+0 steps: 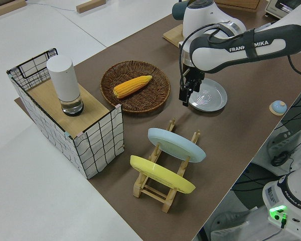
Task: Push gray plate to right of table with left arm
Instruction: 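Move the left gripper toward the gray plate's edge nearest the basket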
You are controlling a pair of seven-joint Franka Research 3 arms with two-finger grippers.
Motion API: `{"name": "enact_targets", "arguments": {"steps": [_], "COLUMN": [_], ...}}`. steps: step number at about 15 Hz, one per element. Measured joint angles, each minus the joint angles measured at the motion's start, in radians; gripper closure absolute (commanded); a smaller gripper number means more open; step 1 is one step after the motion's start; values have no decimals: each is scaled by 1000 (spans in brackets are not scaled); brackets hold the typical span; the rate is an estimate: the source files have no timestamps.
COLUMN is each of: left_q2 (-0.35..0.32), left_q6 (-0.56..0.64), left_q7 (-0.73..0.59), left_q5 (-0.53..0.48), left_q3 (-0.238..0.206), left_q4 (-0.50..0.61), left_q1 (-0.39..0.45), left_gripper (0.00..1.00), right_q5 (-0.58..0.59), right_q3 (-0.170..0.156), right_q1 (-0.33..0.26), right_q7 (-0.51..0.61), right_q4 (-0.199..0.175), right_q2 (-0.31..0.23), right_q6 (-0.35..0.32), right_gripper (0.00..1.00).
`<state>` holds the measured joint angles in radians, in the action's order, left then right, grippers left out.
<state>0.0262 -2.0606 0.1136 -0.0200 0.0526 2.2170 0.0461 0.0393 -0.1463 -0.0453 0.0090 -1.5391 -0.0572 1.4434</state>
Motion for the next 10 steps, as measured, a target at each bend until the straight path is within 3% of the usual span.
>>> {"name": "enact_targets", "arguments": {"steps": [10], "left_q2": [4], "left_q6": [-92], "left_q7": [-4], "left_q5": [-37], "left_q3": [13], "left_q4": [108], "left_q1": [-1], "left_gripper": [40], "right_q5": [0], "right_q3": [0], "right_q1": [0], "right_q7": [0], "right_q4": [0], "right_q2": [0], "right_q6": [0], "right_gripper": [5]}}
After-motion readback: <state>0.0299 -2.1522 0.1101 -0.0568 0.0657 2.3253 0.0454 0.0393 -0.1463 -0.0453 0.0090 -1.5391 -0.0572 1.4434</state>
